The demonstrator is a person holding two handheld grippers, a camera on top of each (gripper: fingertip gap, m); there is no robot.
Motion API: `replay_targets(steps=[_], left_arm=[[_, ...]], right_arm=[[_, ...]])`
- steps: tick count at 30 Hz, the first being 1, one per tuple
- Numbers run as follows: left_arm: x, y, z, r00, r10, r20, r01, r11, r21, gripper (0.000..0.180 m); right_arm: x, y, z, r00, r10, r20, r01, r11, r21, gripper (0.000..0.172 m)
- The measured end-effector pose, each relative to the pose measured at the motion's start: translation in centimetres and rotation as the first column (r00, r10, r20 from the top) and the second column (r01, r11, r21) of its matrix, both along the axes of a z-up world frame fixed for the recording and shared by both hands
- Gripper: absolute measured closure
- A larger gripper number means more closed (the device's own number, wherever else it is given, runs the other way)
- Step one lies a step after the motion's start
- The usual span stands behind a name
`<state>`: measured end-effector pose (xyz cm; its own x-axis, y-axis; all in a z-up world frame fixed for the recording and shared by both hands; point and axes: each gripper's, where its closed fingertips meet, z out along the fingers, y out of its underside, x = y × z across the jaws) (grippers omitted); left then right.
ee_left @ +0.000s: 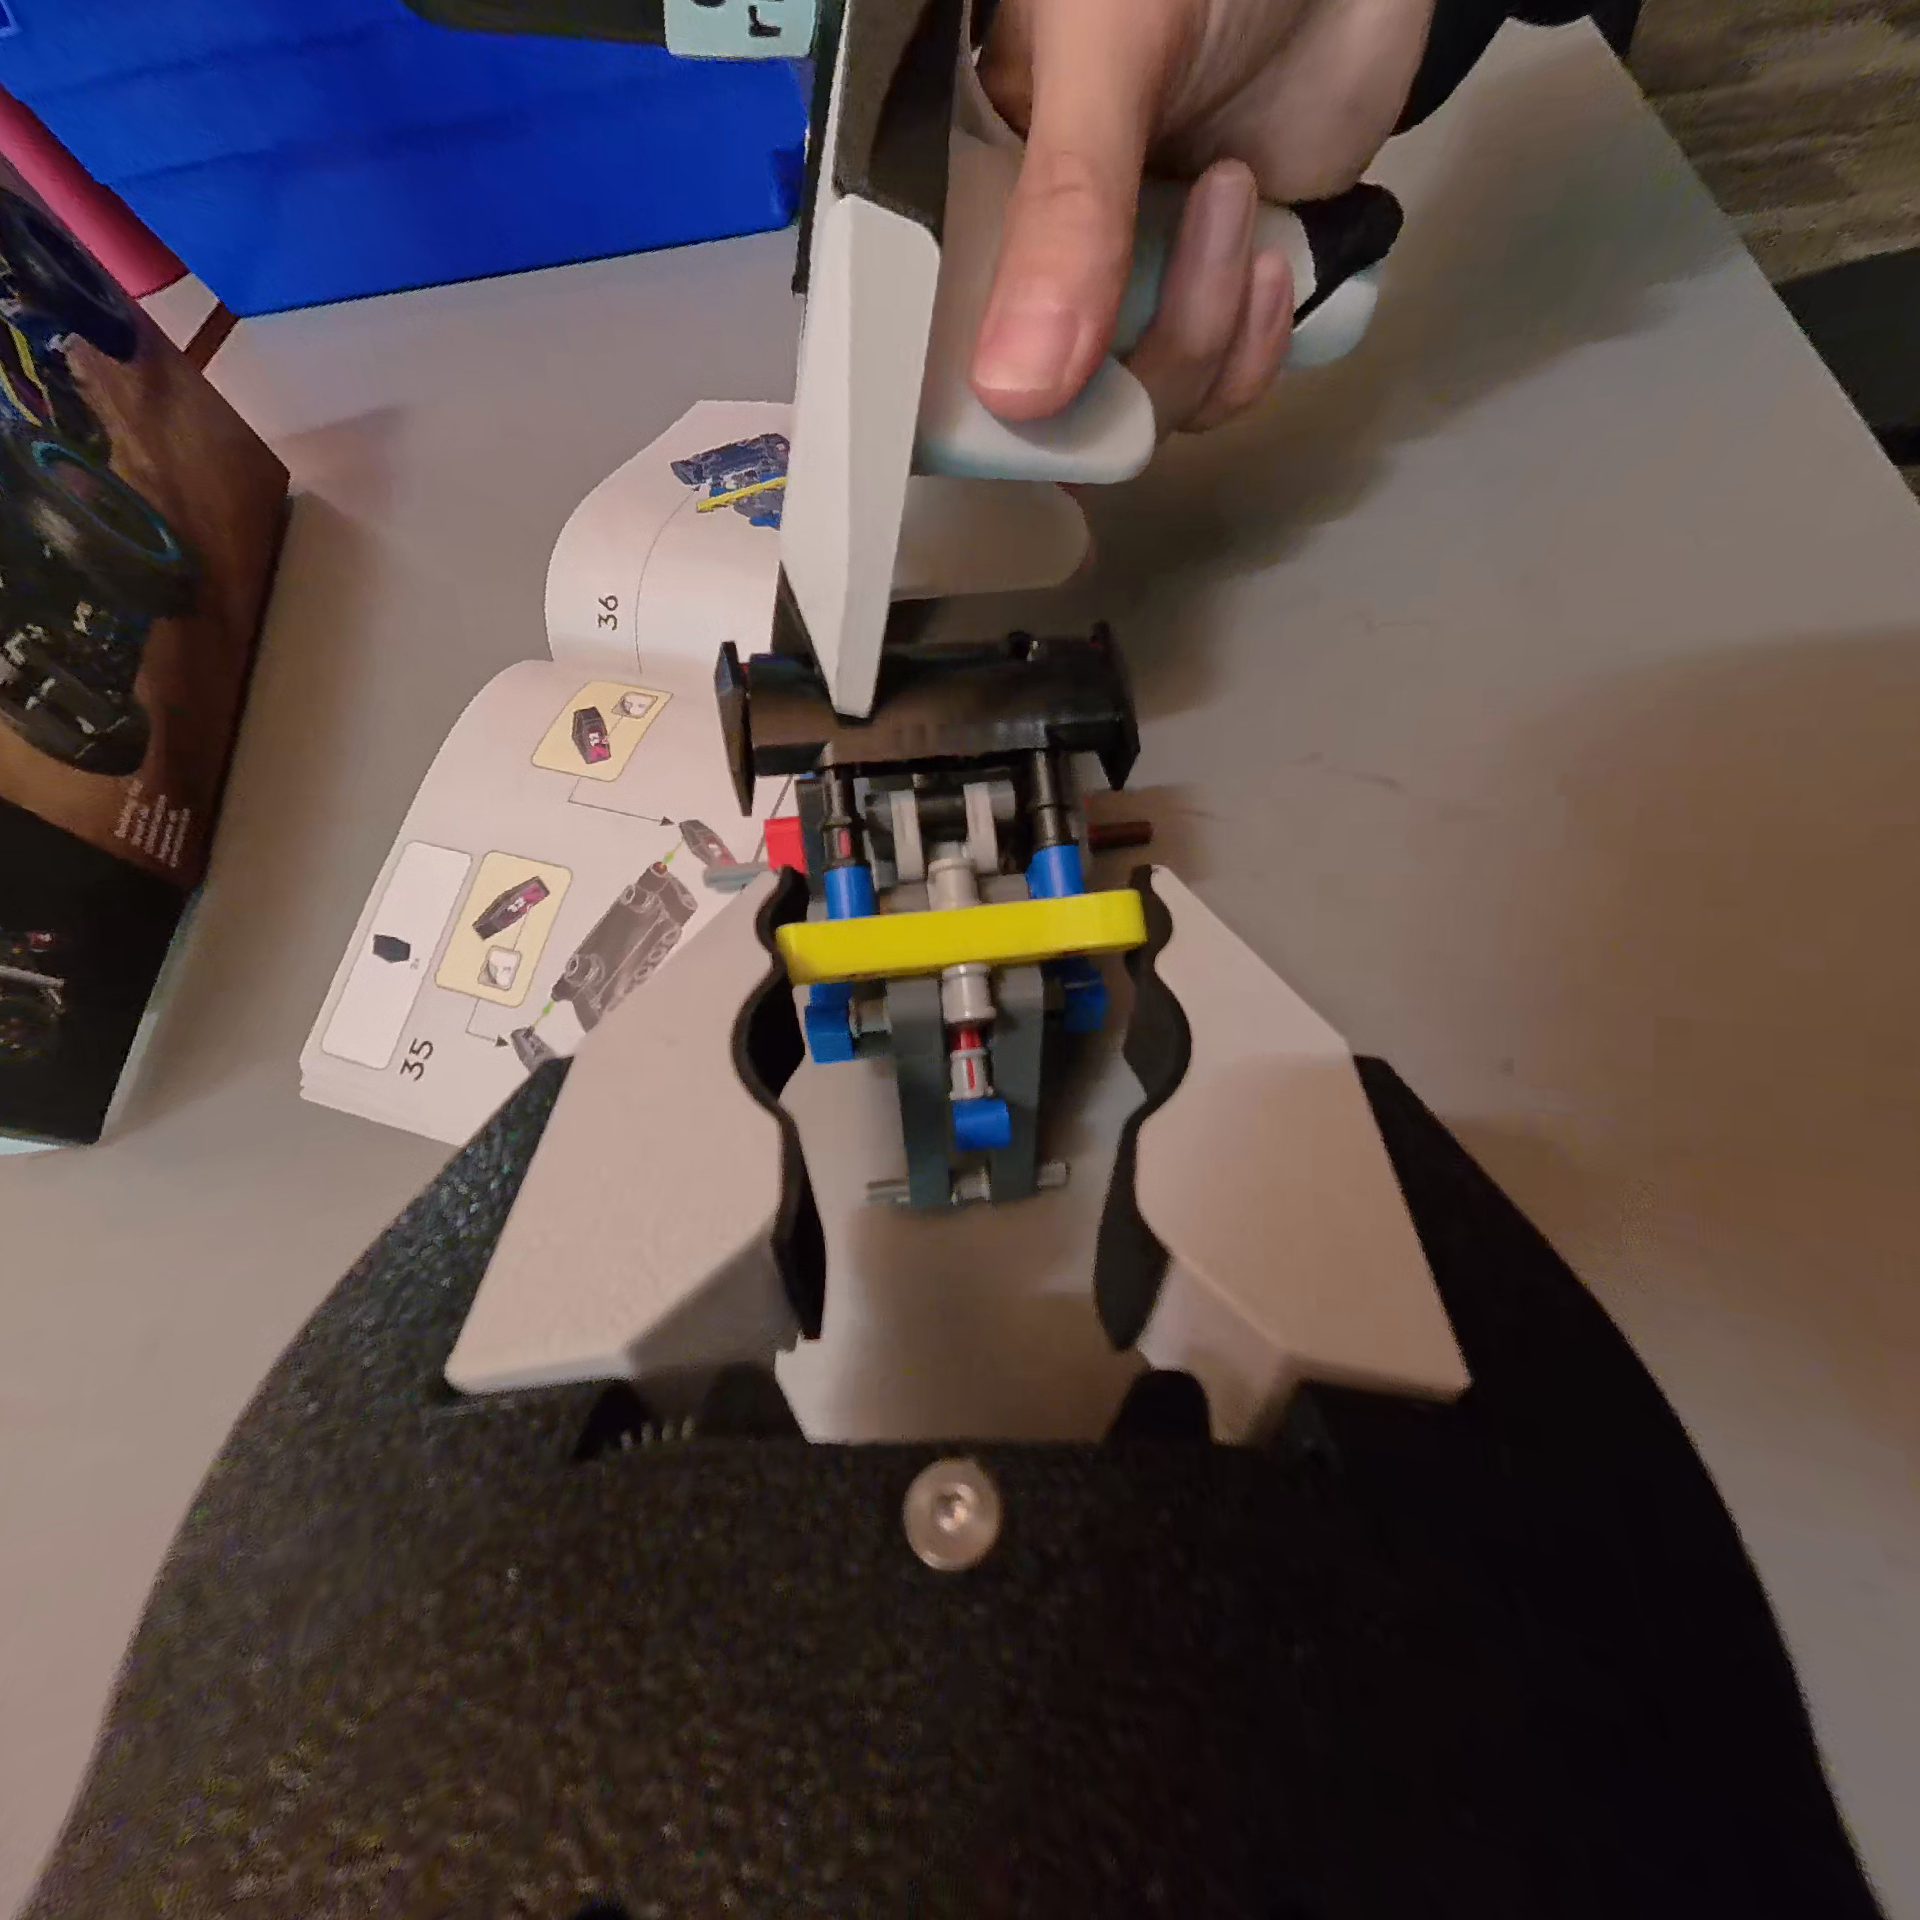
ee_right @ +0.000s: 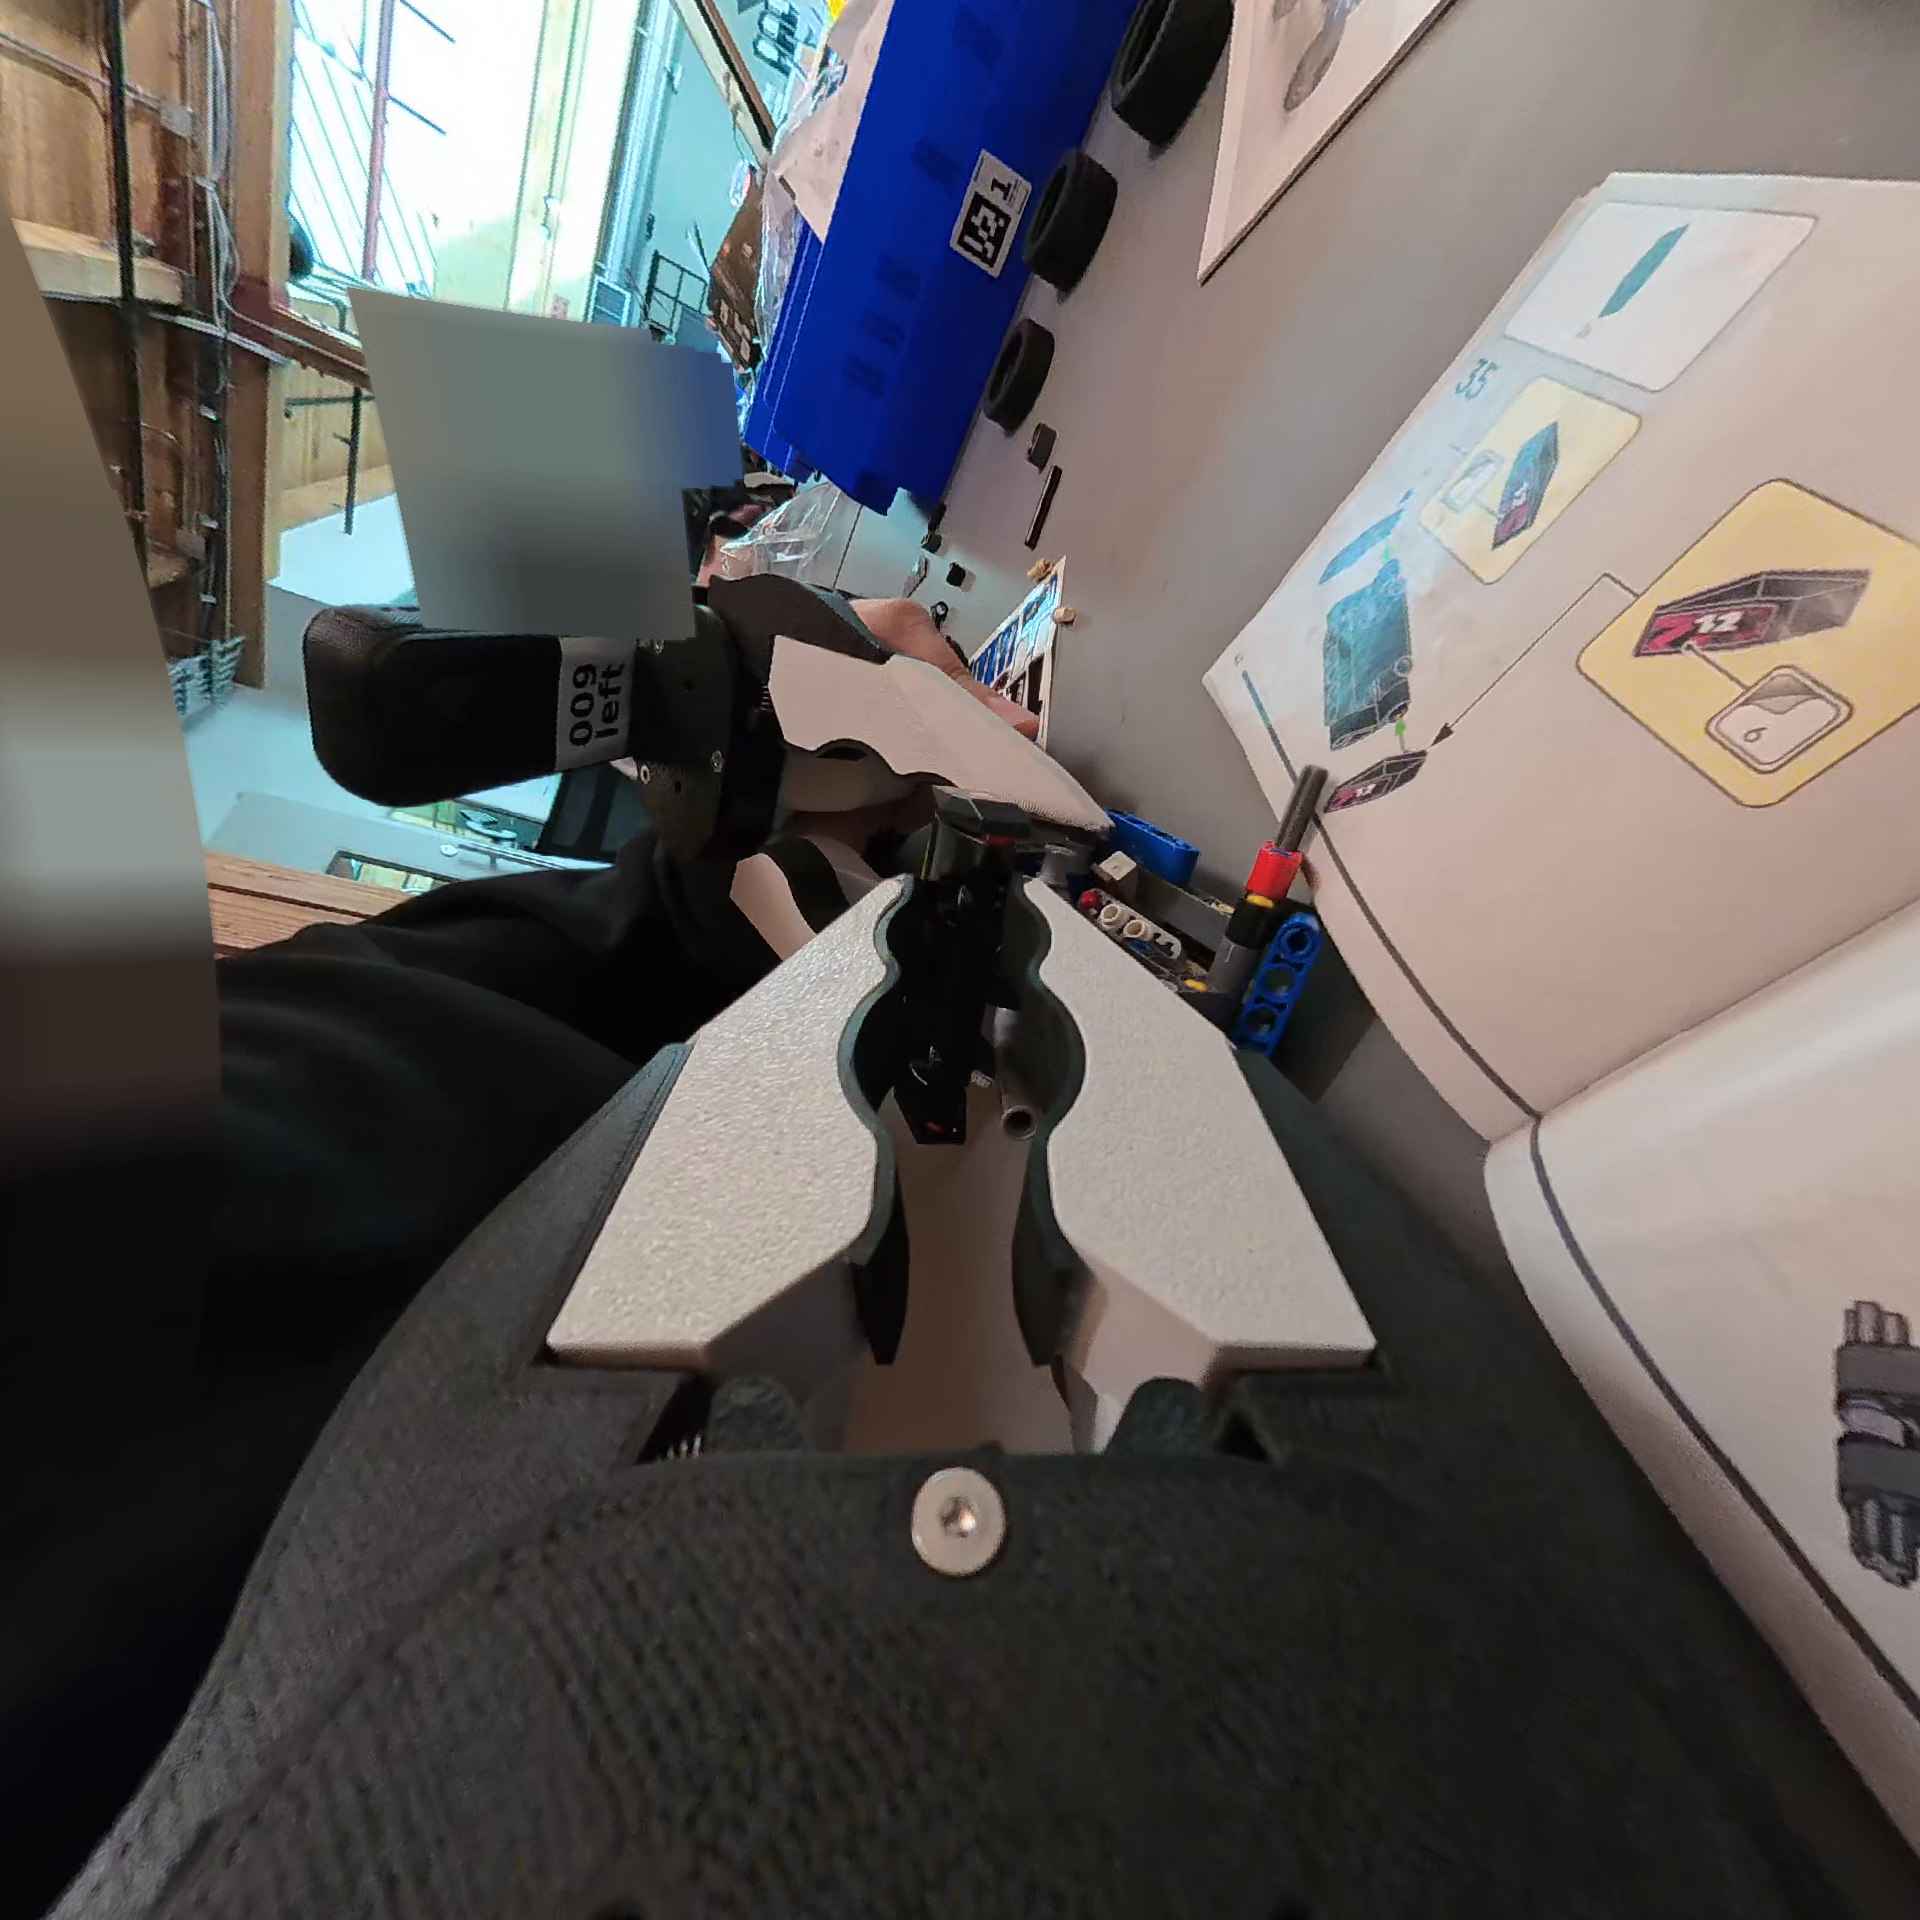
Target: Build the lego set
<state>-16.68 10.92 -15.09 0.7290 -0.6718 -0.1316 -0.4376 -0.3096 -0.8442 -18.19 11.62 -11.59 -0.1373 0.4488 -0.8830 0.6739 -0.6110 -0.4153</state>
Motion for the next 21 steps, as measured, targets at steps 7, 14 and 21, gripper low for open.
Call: replay_targets(steps=[7, 14, 21], left_arm=[[0.2, -0.8, 0.2, 0.982, -0.035, 0.185, 0.056, 0.993, -0.106, 0.12], [-0.1, -0.9, -0.4, 0.997, -0.057, 0.045, 0.059, 0.997, -0.043, 0.115], [-1.2, -1.6, 1.5, 0.991, 0.134, 0.002, -0.134, 0.991, 0.001, 0.106]], right_arm=[[1.9, -0.4, -0.4, 0.989, 0.141, -0.051, -0.138, 0.989, 0.061, 0.139], [5.4, 0.1, -2.1, 0.975, 0.172, -0.137, -0.073, 0.841, 0.537, 0.11], [4.6, 1.2, -2.4, 0.971, 0.185, -0.151, 0.0, 0.632, 0.775, 0.111]])
